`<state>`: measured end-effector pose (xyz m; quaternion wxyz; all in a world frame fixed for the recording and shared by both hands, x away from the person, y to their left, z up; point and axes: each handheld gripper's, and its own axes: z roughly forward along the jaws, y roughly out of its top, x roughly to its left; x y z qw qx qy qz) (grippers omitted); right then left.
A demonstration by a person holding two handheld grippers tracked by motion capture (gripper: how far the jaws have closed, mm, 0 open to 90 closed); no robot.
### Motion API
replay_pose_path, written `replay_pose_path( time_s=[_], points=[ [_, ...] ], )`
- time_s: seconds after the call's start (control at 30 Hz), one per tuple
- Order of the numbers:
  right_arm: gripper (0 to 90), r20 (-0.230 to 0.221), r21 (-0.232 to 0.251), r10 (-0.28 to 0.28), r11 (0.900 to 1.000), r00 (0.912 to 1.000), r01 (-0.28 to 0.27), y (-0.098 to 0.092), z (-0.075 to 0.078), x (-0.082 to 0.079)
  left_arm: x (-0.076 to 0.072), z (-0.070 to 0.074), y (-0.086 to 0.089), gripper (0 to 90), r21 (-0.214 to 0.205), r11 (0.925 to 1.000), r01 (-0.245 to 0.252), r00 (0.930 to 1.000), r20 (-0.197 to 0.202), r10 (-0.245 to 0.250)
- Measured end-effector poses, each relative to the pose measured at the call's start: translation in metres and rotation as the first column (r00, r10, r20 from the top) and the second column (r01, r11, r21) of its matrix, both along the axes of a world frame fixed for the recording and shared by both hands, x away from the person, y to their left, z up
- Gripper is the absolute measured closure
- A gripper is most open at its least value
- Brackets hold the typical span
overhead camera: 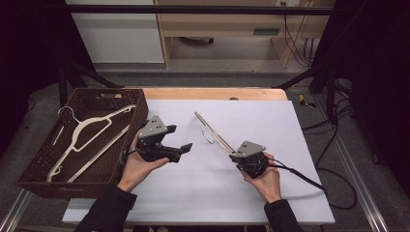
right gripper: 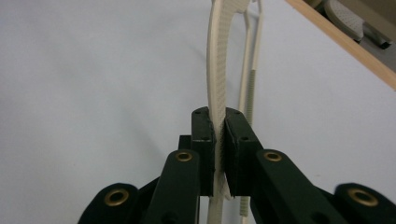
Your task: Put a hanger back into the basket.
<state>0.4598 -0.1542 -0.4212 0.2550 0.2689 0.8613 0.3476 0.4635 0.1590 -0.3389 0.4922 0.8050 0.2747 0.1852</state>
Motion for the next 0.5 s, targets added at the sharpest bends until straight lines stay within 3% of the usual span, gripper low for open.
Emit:
replay_pose_path(
  time_s=[0.27, 0.5],
  points=[
    [87.5, 0.010, 0.037, -0.026, 0.9990, 0.9996, 0.025, -0.016, 0.010, -0.004, -0.019, -0.008, 0.017, 12.8, 0.031, 0.9993, 0.019, 0.9998, 0.009, -0.019],
    [87.7, -0.033, 0.091, 0.043, 0.9951, 0.9985, -0.040, -0.018, 0.019, -0.011, -0.026, -0.022, 0.025, 12.6, 0.038, 0.9990, 0.023, 0.9997, -0.001, -0.023]
  ],
)
